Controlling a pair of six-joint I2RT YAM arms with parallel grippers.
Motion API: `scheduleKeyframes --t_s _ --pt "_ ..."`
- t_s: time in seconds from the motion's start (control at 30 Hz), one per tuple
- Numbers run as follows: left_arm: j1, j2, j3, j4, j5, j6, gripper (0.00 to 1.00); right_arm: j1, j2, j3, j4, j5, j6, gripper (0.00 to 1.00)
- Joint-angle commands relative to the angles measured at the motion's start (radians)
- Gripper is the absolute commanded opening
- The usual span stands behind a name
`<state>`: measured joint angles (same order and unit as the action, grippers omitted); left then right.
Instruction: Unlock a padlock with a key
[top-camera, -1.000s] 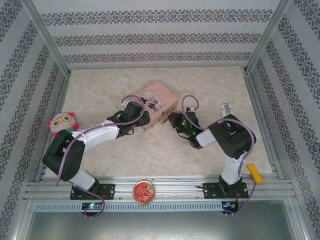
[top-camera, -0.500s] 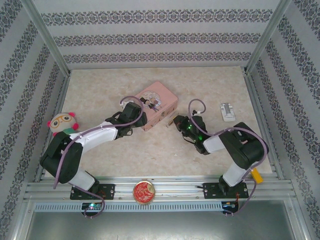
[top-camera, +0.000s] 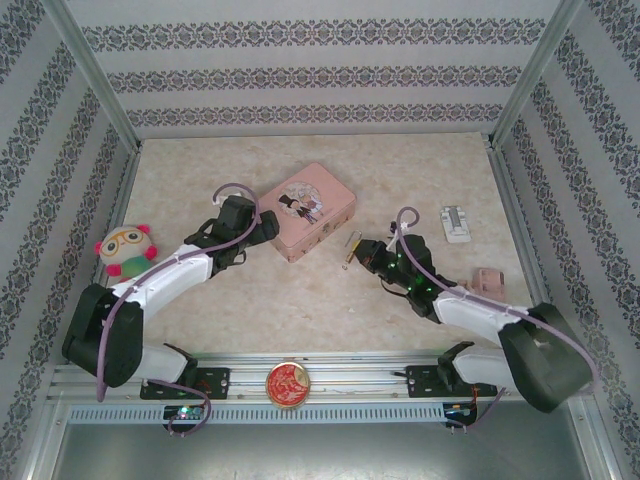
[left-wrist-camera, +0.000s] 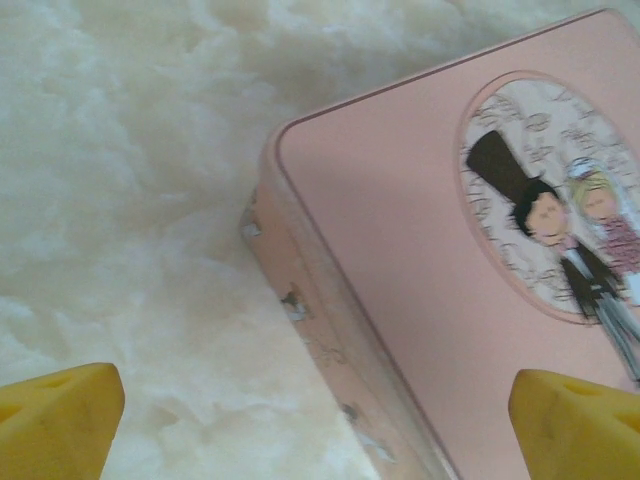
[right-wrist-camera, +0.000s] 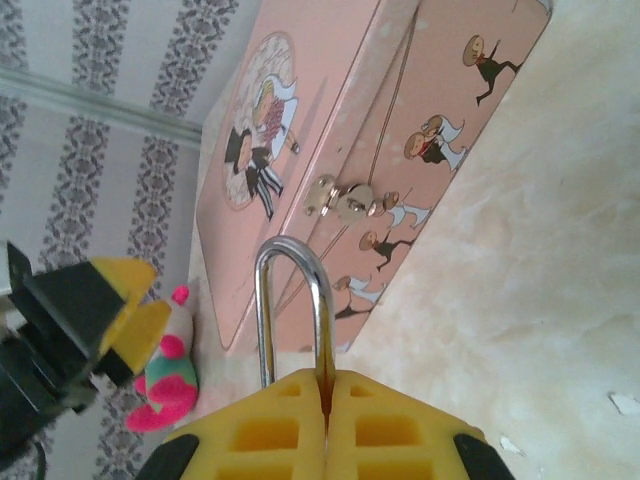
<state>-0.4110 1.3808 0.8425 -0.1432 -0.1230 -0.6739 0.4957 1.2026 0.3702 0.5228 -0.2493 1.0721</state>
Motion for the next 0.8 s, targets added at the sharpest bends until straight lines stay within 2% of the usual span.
scheduleKeyframes --t_s 0.0,0.2,0.33,0.63,0.77 --pt "0.006 -0.012 0.03 0.041 0.067 -0.036 0.99 -0.029 -0.053 0.001 -0.148 -0.104 -0.115 0.0" --pt "0.006 -0.018 0.033 0.065 0.095 -0.07 0.99 -0.055 -0.037 0.03 -0.163 -0.308 -0.2 0.0" --pt "0.006 -0.025 0.033 0.064 0.099 -0.076 0.99 -0.061 0.034 0.082 -0.164 -0.435 -0.273 0.0" --pt "0.008 -0.032 0.002 0.061 0.098 -0.092 0.99 -0.097 0.327 0.204 -0.107 -0.577 -0.32 0.0" --pt "0.01 -0.04 -0.004 0.055 0.09 -0.09 0.99 -0.112 0.418 0.25 -0.102 -0.595 -0.334 0.0"
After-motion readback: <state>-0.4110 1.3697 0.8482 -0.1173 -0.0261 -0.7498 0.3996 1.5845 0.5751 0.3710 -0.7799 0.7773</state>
